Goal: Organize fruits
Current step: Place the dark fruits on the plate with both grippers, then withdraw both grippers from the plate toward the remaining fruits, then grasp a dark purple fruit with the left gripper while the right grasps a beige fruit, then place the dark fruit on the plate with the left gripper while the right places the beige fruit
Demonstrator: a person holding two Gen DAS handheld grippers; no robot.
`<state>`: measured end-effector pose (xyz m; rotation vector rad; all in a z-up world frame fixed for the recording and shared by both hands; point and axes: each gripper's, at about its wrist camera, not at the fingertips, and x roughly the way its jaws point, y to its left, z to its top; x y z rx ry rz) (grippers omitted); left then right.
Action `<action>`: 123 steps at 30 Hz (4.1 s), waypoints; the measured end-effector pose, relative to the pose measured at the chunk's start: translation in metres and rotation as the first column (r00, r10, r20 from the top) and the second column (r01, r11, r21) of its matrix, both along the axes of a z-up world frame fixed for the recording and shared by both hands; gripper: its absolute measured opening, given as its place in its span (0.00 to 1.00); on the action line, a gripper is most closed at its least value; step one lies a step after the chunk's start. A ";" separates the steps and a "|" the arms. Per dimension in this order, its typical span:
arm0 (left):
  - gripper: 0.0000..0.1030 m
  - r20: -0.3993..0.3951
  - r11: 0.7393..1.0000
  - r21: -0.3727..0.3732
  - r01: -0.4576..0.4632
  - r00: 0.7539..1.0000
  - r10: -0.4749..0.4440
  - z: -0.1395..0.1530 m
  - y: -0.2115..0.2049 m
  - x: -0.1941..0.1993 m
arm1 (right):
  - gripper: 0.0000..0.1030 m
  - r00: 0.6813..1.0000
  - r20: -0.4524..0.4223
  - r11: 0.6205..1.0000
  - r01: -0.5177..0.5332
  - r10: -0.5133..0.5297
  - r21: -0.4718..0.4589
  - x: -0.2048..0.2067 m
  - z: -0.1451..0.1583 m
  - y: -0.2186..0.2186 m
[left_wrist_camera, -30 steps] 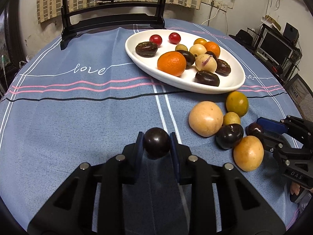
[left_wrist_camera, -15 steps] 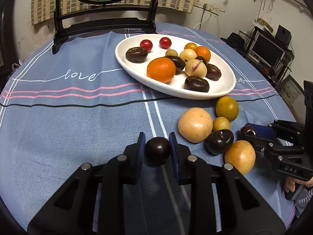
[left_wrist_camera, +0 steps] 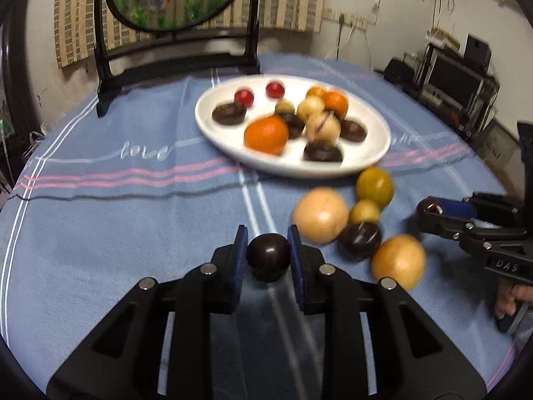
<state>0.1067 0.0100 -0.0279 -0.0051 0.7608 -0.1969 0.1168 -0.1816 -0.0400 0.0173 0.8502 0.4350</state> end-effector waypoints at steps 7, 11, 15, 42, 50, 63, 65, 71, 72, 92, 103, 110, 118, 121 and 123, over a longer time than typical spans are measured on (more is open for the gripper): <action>0.24 0.061 1.000 -0.024 -0.020 0.998 0.022 0.047 -0.017 0.059 | 0.28 0.994 0.085 0.996 0.057 -0.063 0.072 0.044 0.053 -0.012; 0.24 0.049 0.998 -0.047 -0.033 0.998 0.036 0.034 -0.029 0.092 | 0.28 0.995 0.079 0.995 0.062 -0.068 0.073 0.080 0.046 0.002; 0.24 0.026 1.000 -0.002 -0.007 1.000 0.007 0.018 -0.040 0.104 | 0.29 0.998 0.028 0.995 0.051 -0.053 0.085 0.098 0.014 0.009; 0.88 0.019 0.999 -0.031 0.033 0.999 -0.032 0.003 -0.025 -0.008 | 0.98 0.963 0.128 0.938 0.191 -0.236 0.288 -0.001 0.045 -0.052; 0.90 -0.005 0.998 -0.032 0.049 0.999 -0.050 -0.004 -0.039 0.005 | 0.98 0.963 0.077 0.924 0.222 -0.257 0.312 0.002 0.039 -0.060; 0.98 -0.088 0.999 0.032 -0.040 0.995 0.043 -0.015 -0.011 -0.002 | 0.98 0.965 0.050 0.924 0.231 -0.258 0.304 0.002 0.035 -0.061; 0.98 -0.084 0.995 0.042 -0.095 0.992 0.098 -0.015 0.005 -0.012 | 0.98 0.968 0.037 0.924 0.227 -0.250 0.307 0.003 0.034 -0.060; 0.97 -0.053 0.994 -0.049 -0.098 0.994 0.095 -0.007 0.019 -0.017 | 0.98 0.985 0.070 0.955 0.133 -0.156 0.264 -0.003 0.037 -0.041; 0.97 -0.050 0.997 -0.035 -0.069 0.996 0.068 -0.006 0.012 -0.018 | 0.98 0.987 0.072 0.960 0.122 -0.145 0.253 -0.003 0.037 -0.038; 0.52 -0.127 0.975 -0.137 0.173 0.974 -0.190 -0.023 -0.021 0.007 | 0.98 0.997 0.045 0.976 0.053 -0.064 0.210 -0.002 0.030 -0.021; 0.31 -0.100 0.989 -0.102 0.104 0.988 -0.114 -0.018 -0.011 -0.010 | 0.85 0.991 0.035 0.991 -0.131 0.130 0.037 -0.018 0.010 0.027; 0.31 -0.123 0.994 -0.081 0.069 0.989 -0.079 -0.020 -0.007 -0.005 | 0.72 0.982 -0.001 0.981 -0.186 0.186 -0.049 -0.022 -0.005 0.047; 0.31 -0.127 0.995 -0.069 0.074 0.988 -0.083 -0.022 -0.008 -0.004 | 0.45 0.983 -0.057 0.980 -0.181 0.177 -0.078 -0.015 -0.014 0.052; 0.31 -0.107 0.993 -0.081 0.084 0.990 -0.093 -0.018 -0.009 -0.007 | 0.45 0.983 -0.054 0.981 -0.181 0.177 -0.074 -0.014 -0.013 0.051; 0.31 -0.062 0.990 -0.101 0.097 0.993 -0.103 -0.007 -0.010 -0.009 | 0.45 0.986 -0.026 0.984 -0.167 0.166 -0.059 -0.014 -0.006 0.047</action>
